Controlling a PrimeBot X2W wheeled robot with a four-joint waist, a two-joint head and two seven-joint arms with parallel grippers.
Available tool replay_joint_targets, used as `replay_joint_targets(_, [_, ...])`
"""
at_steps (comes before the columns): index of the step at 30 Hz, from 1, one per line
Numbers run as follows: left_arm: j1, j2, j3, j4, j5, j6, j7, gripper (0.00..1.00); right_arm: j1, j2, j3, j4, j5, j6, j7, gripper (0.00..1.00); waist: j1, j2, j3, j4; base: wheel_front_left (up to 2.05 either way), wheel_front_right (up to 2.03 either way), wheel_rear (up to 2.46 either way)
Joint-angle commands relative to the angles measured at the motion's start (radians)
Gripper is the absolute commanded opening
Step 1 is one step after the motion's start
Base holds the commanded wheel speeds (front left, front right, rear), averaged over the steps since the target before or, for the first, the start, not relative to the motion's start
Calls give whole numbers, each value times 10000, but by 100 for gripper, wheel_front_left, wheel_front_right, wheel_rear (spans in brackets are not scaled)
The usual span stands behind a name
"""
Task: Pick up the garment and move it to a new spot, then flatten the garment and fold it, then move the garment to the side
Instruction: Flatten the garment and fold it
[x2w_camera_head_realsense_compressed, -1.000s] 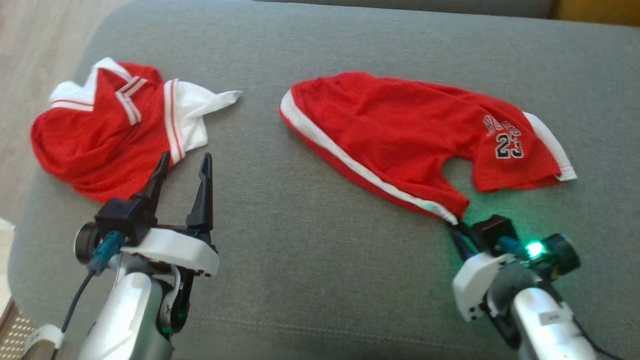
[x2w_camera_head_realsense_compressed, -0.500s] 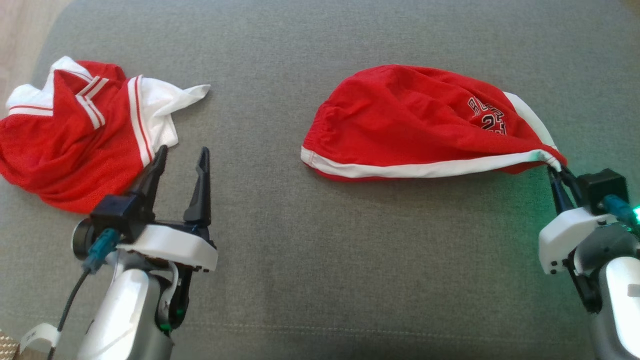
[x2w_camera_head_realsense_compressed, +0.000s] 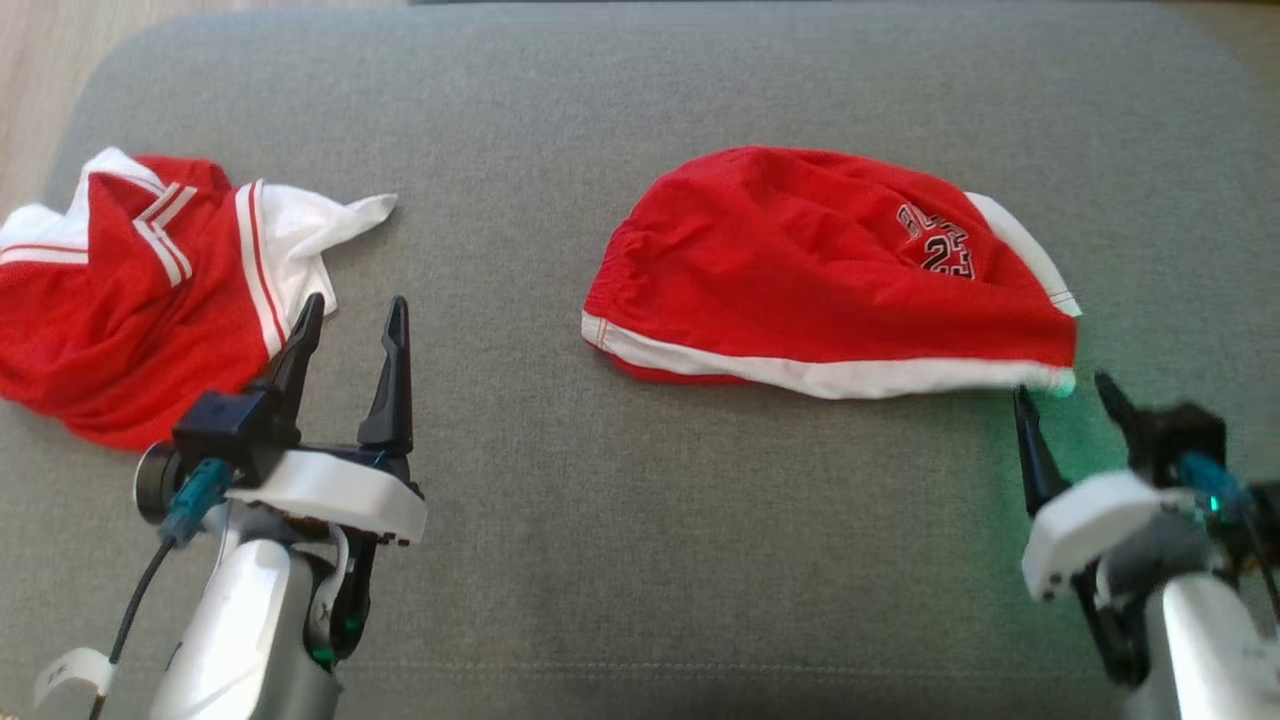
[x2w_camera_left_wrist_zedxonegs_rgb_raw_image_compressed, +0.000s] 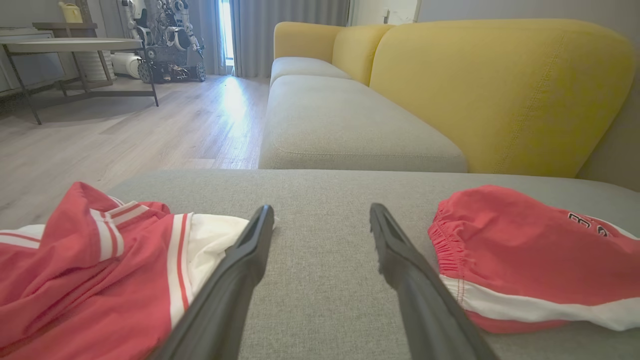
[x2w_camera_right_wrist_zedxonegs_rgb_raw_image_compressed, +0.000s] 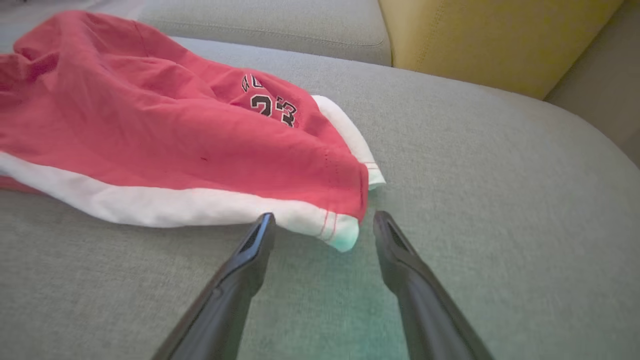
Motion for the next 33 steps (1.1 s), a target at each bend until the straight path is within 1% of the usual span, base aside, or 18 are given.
replay_joint_targets(1, [-248, 155, 438, -286, 56, 10, -124, 100, 5, 35, 157, -461, 99, 35, -173, 100, 0, 0, -87, -49, 0, 0, 0])
replay_joint_targets(6, [28, 225, 542, -274, 15, 72, -124, 100, 457, 389, -96, -1343, 678, 35, -526, 100, 0, 0, -379, -213, 0, 0, 0])
replay_joint_targets(11, [443, 284, 584, -248, -53, 157, -115, 100, 607, 478, -241, -1964, 979, 35, -823, 100, 0, 0, -801, -276, 0, 0, 0])
replay_joint_targets(16, [831, 389, 493, -319, -49, 182, 22, 100, 709, 486, 64, -2327, 1276, 35, -1036, 100, 0, 0, -1145, -278, 0, 0, 0])
replay_joint_targets(23, [1254, 458, 314, -529, -40, 228, 255, 100, 856, 488, 590, -2506, 1544, 35, -1203, 100, 0, 0, -1441, -241, 0, 0, 0])
replay_joint_targets(33, [1370, 584, 218, -721, -53, 298, 430, 100, 922, 489, 684, -2507, 1703, 35, -1282, 100, 0, 0, -1566, -187, 0, 0, 0])
